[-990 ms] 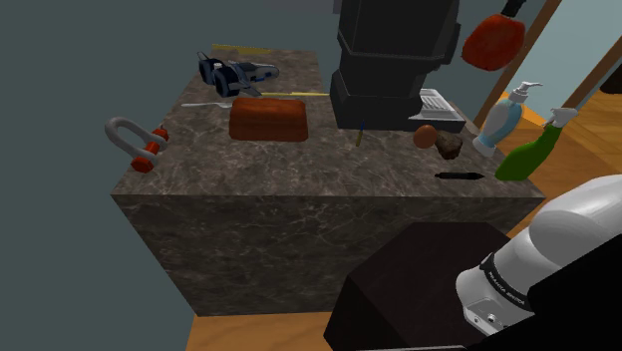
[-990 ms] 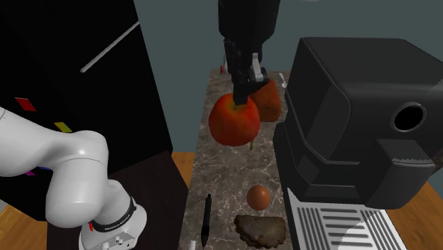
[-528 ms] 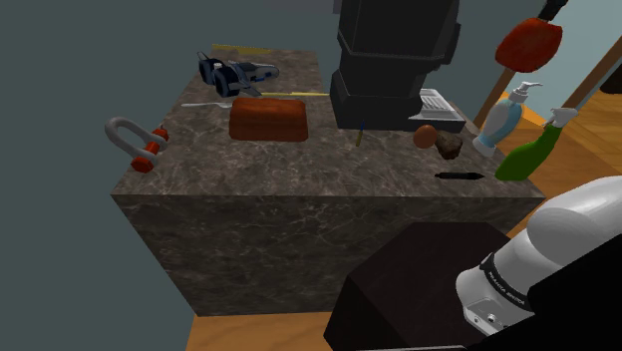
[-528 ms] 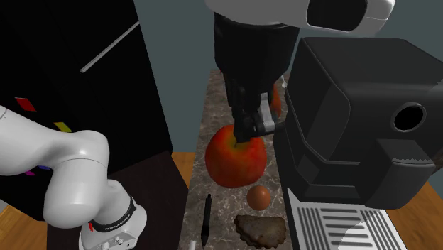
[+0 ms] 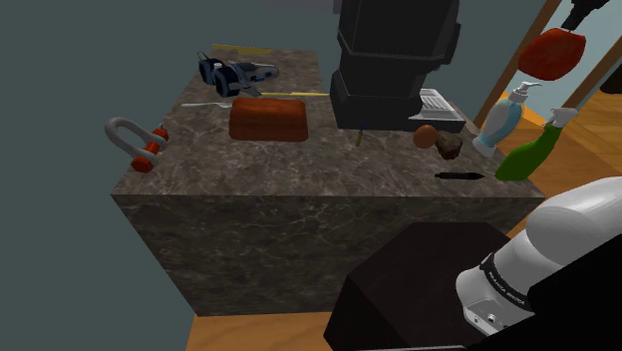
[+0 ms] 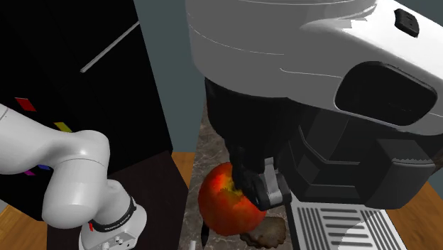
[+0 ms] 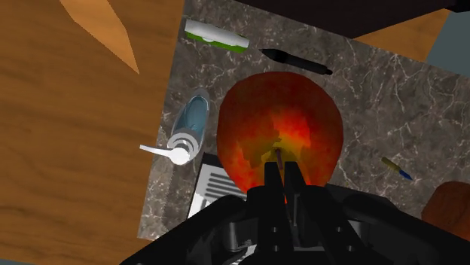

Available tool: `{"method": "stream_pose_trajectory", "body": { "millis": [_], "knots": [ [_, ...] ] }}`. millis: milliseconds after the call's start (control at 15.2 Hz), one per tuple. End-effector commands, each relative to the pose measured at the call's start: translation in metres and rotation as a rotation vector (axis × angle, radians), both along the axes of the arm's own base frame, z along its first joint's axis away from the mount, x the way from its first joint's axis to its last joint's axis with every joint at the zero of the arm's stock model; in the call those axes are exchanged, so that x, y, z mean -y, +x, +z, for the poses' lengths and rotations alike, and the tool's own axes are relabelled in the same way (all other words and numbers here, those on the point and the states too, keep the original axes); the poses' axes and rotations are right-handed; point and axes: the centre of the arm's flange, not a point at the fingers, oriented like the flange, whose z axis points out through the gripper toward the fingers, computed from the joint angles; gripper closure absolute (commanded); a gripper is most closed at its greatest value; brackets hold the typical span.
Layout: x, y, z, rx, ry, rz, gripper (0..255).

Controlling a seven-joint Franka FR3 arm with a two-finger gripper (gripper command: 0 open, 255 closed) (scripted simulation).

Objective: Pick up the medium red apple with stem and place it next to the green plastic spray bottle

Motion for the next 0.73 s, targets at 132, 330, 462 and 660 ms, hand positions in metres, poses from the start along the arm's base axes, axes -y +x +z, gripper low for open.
{"method": "stream_pose_trajectory", "body": {
  "millis": [132, 330, 462, 660],
  "knots": [
    [-0.001, -0.001, -0.021, 0.000, 0.000, 0.000, 255],
    [-0.001, -0.001, -0.036, 0.000, 0.000, 0.000, 255],
    [-0.001, -0.001, -0.047, 0.000, 0.000, 0.000, 255],
    [-0.001, -0.001, -0.063, 0.000, 0.000, 0.000, 255]
  ]
}}
